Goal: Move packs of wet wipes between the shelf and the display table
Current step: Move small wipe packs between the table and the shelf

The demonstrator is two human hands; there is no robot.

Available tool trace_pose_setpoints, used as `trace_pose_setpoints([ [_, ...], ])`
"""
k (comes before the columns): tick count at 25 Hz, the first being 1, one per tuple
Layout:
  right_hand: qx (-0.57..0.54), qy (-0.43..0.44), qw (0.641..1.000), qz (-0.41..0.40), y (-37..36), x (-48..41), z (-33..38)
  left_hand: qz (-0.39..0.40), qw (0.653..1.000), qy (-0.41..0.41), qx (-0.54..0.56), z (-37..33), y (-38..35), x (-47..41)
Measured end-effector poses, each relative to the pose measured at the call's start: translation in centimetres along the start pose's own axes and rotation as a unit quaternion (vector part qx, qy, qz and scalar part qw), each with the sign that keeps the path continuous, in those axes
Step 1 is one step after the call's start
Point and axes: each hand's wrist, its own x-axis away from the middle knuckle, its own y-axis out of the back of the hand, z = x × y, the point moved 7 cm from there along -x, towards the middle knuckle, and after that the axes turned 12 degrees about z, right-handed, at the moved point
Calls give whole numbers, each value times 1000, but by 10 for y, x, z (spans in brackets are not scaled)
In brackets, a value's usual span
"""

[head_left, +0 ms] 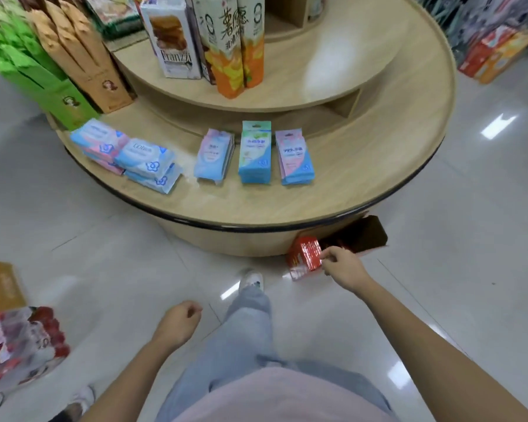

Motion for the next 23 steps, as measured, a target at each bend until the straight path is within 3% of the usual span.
trace_pose_setpoints([
  [6, -85, -61, 995, -5, 49, -77, 27, 9, 991, -120, -58, -188, 70, -77],
  [10, -113, -69, 991, -27, 84, -127, 36, 34, 983, -164, -71, -307, 54, -134],
  [12, -141, -71, 987, -34, 97, -154, 36, 8, 988, -153, -32, -343, 46, -159],
  [19, -204, -54, 976, -48, 130, -227, 46, -121, 976, -55, 173, -364, 61, -228],
  [23, -225, -62, 972, -20, 138, -253, 49, -125, 974, -21, 187, -364, 61, -238],
])
